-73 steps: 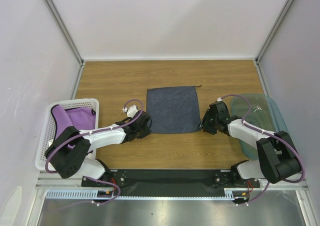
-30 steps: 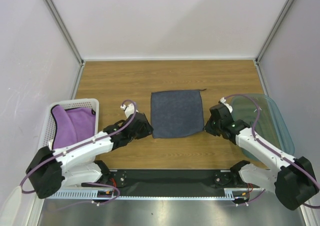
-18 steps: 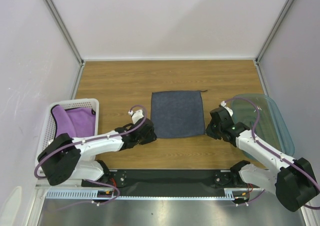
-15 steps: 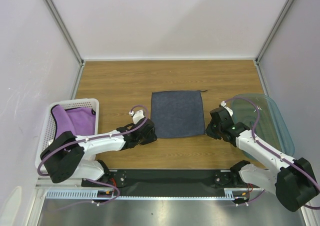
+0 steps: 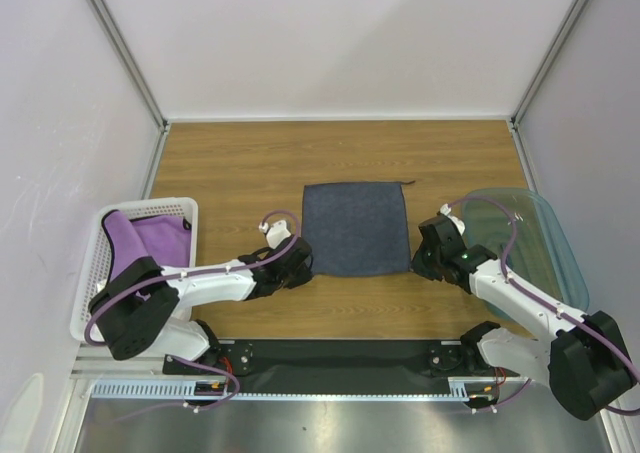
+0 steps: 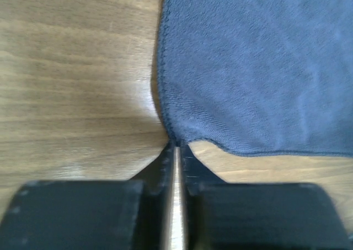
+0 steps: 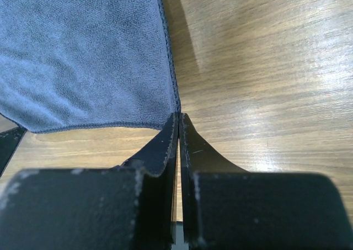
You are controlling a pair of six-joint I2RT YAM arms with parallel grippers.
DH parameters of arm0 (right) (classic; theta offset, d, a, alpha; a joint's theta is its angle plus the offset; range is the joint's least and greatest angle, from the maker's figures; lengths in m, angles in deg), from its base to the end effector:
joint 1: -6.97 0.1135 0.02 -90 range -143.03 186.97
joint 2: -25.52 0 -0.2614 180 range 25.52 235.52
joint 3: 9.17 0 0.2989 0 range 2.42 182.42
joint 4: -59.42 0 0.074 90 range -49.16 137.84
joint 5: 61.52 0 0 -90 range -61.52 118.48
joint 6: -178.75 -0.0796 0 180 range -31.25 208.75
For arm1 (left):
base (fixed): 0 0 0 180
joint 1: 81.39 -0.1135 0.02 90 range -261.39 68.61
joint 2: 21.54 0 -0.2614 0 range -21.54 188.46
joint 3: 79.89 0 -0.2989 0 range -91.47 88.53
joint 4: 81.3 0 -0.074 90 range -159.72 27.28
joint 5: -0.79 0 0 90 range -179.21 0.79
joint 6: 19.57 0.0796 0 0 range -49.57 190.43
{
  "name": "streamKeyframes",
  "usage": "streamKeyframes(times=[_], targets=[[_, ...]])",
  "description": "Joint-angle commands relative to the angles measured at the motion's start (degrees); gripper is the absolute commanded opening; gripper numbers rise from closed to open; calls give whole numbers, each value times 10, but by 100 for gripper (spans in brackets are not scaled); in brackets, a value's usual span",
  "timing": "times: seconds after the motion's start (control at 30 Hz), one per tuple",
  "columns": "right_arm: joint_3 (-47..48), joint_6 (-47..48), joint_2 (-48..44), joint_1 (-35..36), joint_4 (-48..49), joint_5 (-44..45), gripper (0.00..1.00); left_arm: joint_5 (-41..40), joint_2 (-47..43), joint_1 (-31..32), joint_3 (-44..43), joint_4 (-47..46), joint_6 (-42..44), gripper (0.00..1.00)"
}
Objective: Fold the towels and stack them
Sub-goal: Flatten out the crumpled towel
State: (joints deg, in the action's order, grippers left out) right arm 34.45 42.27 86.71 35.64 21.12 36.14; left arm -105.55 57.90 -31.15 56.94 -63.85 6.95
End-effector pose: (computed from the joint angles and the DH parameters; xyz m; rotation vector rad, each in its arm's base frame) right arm 0.2374 0.1177 0.1258 0.4499 2.5300 0.3446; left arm 0.2104 -0.2179 0.0724 -0.4083 2.4897 -0.4936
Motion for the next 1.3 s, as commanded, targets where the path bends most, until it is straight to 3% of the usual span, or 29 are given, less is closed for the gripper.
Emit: streamKeyframes(times=[0.0,0.03,0.33,0.37,0.4,0.5,0.77,0.97,1.07,1.27], targets=[[1,5,0,-5,8,4,0,-19,10,5,-2,17,-5,5],[1,4,1,-5,8,3,0,-19,10,5,-3,17,-3,0],[11,11,-3,-6,7,5,0,-63,-45,5,-8,41,40,0],[11,11,-2,-6,8,6,0,-64,-48,5,-7,46,42,2],[10,12,0,-6,8,7,0,-65,-47,5,-9,50,40,18],[8,7,3,-6,11,4,0,-55,-32,5,-16,58,47,39],[9,9,6,-6,6,6,0,-25,29,5,-19,18,55,43],[8,9,6,-7,1,10,0,-19,40,5,-22,13,53,41],[8,8,8,-7,2,10,0,-19,45,5,-29,26,56,35],[7,6,14,-8,4,7,0,-17,58,10,-40,35,64,2]])
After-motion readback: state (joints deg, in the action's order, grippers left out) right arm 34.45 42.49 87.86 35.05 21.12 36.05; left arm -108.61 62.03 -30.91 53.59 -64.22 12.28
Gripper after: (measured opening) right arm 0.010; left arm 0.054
